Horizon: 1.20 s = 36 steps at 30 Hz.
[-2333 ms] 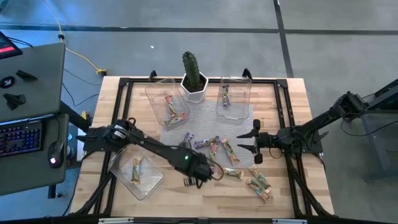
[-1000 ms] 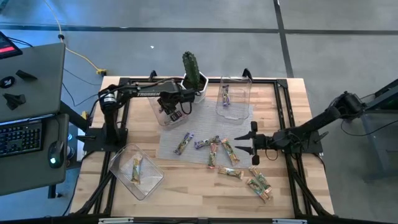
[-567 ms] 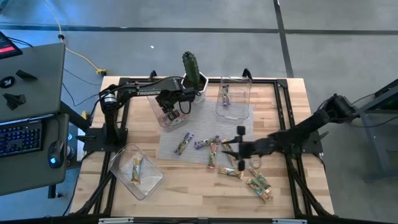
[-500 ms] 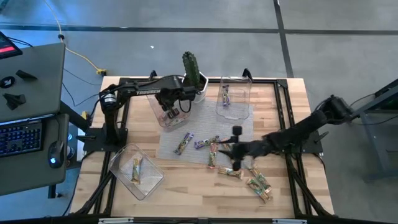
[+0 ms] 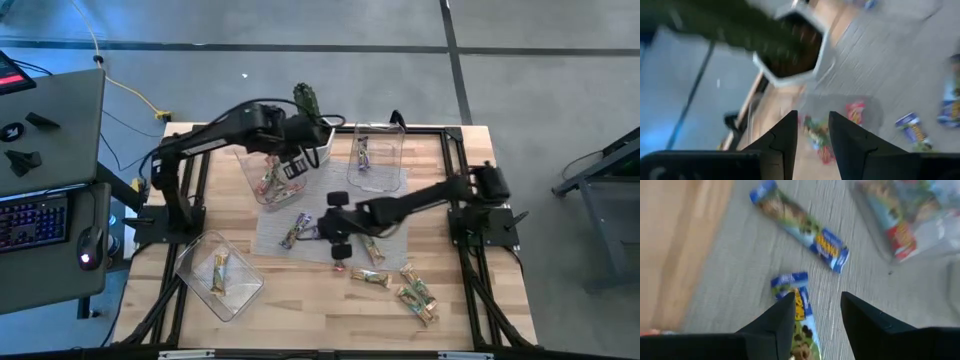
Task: Pick and place Granola Bars by type
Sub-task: Put the blue granola bar into the top right transparent bin
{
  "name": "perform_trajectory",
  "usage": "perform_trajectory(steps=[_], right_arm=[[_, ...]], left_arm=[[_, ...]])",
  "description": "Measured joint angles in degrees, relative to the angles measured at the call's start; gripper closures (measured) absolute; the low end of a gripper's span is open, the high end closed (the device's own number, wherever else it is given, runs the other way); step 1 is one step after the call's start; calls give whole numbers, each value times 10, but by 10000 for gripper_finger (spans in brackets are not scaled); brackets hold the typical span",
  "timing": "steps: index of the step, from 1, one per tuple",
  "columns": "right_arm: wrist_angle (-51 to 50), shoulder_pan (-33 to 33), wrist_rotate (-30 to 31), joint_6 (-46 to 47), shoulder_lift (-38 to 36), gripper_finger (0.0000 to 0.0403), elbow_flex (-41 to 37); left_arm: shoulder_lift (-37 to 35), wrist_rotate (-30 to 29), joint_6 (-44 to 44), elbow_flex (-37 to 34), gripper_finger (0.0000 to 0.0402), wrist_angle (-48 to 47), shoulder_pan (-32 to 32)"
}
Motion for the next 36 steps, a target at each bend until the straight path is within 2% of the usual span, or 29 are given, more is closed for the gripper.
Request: perform_trajectory(steps=[6,16,26,36], right_arm=[[-74,-26,-84,-12,48,246,65],[-83,-32,-102,-4,51,229,39],[4,-45,-95,1,51,228,-20],[29,-52,-111,2,50,242,-58]], left_arm=[[-7,-2,54,53,298,5,-32],[-10,-4,80,56,298,6,-38],[-10,-4,80,56,298,10,-38],[-9,-4,80,56,298,10,-39]])
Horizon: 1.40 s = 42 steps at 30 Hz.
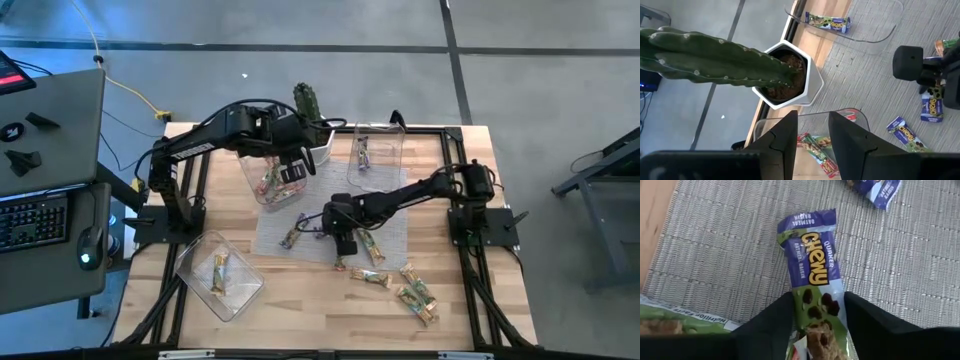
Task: Pick and place Granola Bars by type
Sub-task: Put the blue granola bar into the top right transparent bin
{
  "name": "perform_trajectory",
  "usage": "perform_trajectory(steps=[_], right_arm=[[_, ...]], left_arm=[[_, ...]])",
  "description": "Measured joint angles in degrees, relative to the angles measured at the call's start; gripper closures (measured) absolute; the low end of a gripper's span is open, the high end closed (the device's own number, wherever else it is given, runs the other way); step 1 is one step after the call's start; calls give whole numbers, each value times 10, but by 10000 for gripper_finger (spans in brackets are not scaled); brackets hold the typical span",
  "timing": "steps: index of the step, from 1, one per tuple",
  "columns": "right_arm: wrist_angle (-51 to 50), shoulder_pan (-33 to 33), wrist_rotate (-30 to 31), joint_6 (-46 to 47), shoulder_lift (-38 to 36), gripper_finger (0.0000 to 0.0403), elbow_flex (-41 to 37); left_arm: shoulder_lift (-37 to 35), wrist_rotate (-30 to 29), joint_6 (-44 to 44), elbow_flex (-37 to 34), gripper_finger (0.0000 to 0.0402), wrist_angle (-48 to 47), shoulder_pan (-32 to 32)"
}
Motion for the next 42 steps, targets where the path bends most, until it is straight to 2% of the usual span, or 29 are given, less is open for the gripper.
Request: perform_trajectory(steps=[10,18,21,28,30,32,37,42], right_arm=[[14,0,-19,54,-5,313,-8],[-72,2,-18,86,-60,320,45],[-128,2,27,86,-101,320,61],[-265,-17,236,64,-230,321,71],[-291,-34,270,65,-260,321,71],[-302,-58,271,73,-284,321,67],[-229,-131,234,94,-305,321,-5],[-101,-200,183,79,-305,320,-121]], left_arm=[[0,0,1,0,298,0,0],[0,-1,-1,0,298,2,0],[0,-1,-2,0,298,2,0],[0,-1,-2,0,298,1,0],[0,0,-2,0,298,1,0],[0,0,-6,0,298,1,0],[0,3,-31,0,298,-2,0],[0,65,-53,0,298,-16,0]])
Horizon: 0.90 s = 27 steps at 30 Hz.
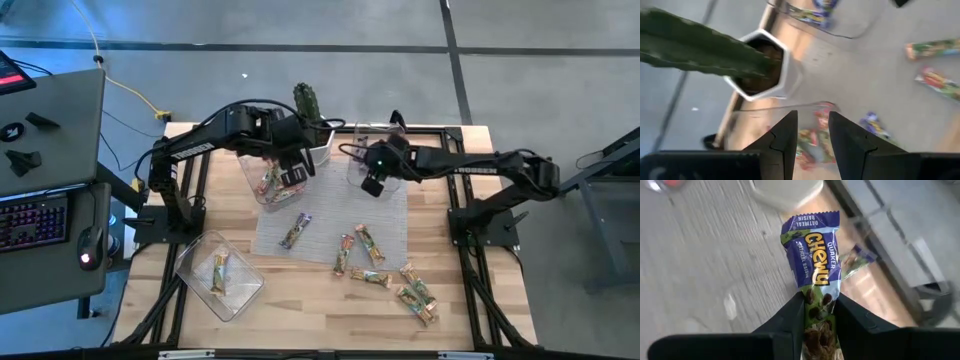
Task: Pick and place Granola Bars by type
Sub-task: Put the blue granola bar into the top right transparent bin
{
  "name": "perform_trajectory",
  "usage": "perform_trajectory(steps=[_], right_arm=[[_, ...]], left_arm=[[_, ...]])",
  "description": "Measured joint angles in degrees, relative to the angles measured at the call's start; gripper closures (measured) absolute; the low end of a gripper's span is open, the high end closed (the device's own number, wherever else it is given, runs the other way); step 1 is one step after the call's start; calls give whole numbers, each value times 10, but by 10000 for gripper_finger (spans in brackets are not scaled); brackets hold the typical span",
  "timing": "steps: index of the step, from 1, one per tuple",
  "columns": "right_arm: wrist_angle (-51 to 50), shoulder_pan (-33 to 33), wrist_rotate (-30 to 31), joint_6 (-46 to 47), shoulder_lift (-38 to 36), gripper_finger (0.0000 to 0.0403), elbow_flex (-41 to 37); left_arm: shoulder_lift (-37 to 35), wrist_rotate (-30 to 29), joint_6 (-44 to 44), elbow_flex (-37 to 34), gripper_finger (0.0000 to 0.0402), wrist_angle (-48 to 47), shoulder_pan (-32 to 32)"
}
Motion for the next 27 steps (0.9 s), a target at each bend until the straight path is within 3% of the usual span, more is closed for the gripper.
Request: perform_trajectory(steps=[5,13,19,27], right_arm=[[101,-39,-20,-5,0,320,-78],[219,-80,-113,0,-3,320,-164],[228,-84,-119,-37,-3,313,-166],[225,-84,-97,-94,1,267,-124]], left_arm=[[0,50,-10,0,298,-2,0],[0,46,-12,0,298,-1,0],[0,46,-23,0,298,-1,0],[0,61,-32,0,298,-1,0]])
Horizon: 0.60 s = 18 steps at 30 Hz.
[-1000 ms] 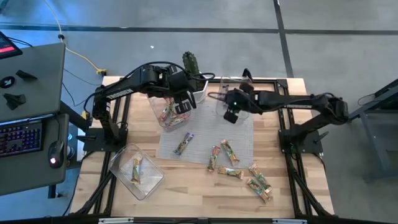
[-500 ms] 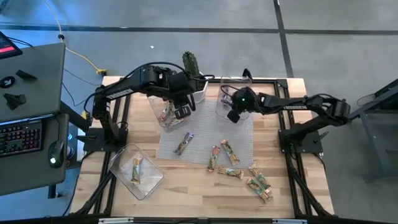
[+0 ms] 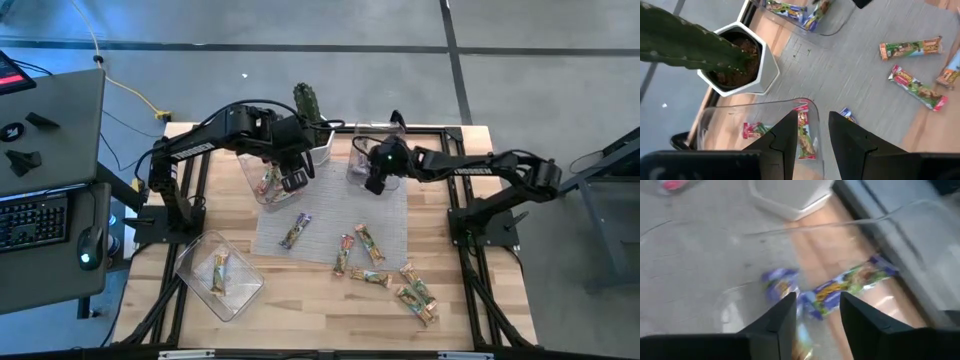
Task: Pick and place Granola Bars by type
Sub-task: Put the blue granola bar into the top right transparent bin
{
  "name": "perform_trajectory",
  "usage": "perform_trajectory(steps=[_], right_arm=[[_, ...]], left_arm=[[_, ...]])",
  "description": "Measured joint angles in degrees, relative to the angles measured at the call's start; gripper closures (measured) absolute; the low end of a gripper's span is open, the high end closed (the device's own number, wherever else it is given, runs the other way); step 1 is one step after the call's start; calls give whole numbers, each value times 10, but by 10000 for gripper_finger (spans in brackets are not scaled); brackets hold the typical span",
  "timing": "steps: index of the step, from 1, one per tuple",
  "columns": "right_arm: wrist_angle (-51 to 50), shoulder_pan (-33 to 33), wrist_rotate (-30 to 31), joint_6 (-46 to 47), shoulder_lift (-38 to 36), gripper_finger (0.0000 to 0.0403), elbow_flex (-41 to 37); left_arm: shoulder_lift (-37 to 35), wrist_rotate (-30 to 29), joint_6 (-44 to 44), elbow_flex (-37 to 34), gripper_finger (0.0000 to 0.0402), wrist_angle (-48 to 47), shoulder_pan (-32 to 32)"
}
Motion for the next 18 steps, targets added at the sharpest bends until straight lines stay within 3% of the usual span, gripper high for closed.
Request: perform_trajectory(steps=[3,8,10,13,18], right_arm=[[-26,4,29,-1,-1,259,31],[-117,37,24,17,-2,258,114],[-165,58,28,12,-2,257,152],[-227,93,46,13,-3,257,202],[-264,149,83,14,-4,260,250]], left_arm=[[0,16,-23,0,298,-12,0],[-12,131,-35,-15,298,-12,-20],[-23,142,-40,-37,298,-9,-43],[-45,93,-59,-92,298,-9,-89],[-111,-77,-183,-252,298,-1,-165]])
